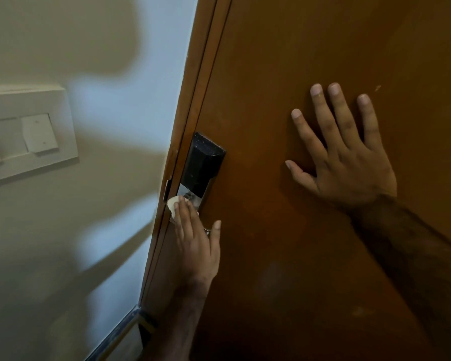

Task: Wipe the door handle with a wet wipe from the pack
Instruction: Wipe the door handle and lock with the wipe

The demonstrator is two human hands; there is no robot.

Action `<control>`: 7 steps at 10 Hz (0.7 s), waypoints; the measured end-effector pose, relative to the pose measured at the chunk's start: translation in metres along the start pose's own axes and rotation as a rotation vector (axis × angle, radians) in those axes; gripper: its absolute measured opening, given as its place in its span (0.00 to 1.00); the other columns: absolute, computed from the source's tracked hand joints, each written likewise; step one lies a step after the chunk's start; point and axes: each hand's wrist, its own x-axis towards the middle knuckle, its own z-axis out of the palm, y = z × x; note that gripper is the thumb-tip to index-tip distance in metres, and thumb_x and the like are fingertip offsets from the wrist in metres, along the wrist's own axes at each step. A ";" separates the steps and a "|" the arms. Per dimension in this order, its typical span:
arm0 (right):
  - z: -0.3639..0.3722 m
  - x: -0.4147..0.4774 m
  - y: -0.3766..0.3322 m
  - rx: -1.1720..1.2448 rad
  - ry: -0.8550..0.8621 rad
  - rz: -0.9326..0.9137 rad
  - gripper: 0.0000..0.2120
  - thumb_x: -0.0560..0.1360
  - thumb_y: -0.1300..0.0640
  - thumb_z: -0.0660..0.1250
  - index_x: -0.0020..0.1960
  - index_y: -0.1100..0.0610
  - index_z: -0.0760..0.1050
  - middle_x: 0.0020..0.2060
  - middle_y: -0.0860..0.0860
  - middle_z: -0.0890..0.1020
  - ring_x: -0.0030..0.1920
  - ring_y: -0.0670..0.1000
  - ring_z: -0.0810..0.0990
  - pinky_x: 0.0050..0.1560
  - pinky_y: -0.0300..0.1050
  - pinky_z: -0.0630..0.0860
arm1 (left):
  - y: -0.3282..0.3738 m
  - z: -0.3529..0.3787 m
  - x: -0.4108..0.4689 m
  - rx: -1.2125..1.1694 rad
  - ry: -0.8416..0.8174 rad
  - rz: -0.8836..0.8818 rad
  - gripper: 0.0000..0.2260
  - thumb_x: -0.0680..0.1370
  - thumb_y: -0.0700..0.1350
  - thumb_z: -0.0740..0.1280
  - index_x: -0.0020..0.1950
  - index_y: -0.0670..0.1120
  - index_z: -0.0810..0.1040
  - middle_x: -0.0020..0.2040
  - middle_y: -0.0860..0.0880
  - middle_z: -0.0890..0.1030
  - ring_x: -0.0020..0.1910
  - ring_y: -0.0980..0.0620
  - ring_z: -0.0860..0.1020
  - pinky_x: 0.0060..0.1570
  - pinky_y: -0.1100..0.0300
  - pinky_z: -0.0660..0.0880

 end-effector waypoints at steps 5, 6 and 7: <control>0.000 0.000 0.001 0.014 -0.004 -0.007 0.41 0.85 0.34 0.49 0.88 0.57 0.42 0.86 0.64 0.43 0.86 0.65 0.44 0.84 0.70 0.46 | 0.006 -0.013 0.004 -0.193 0.055 -0.036 0.38 0.81 0.67 0.50 0.85 0.53 0.40 0.86 0.54 0.39 0.83 0.49 0.55 0.69 0.46 0.78; 0.000 0.000 0.001 0.014 -0.002 -0.003 0.41 0.85 0.34 0.49 0.88 0.57 0.43 0.86 0.64 0.44 0.86 0.65 0.44 0.84 0.69 0.46 | 0.014 -0.001 -0.022 -0.167 0.059 -0.042 0.36 0.83 0.67 0.50 0.85 0.52 0.42 0.86 0.55 0.38 0.84 0.45 0.56 0.68 0.44 0.78; 0.000 0.000 0.001 0.011 0.007 -0.003 0.41 0.85 0.34 0.49 0.88 0.57 0.43 0.86 0.64 0.44 0.86 0.65 0.44 0.83 0.69 0.46 | 0.021 0.015 -0.056 -0.136 0.031 -0.020 0.38 0.83 0.64 0.53 0.85 0.47 0.44 0.86 0.53 0.36 0.84 0.44 0.53 0.72 0.47 0.74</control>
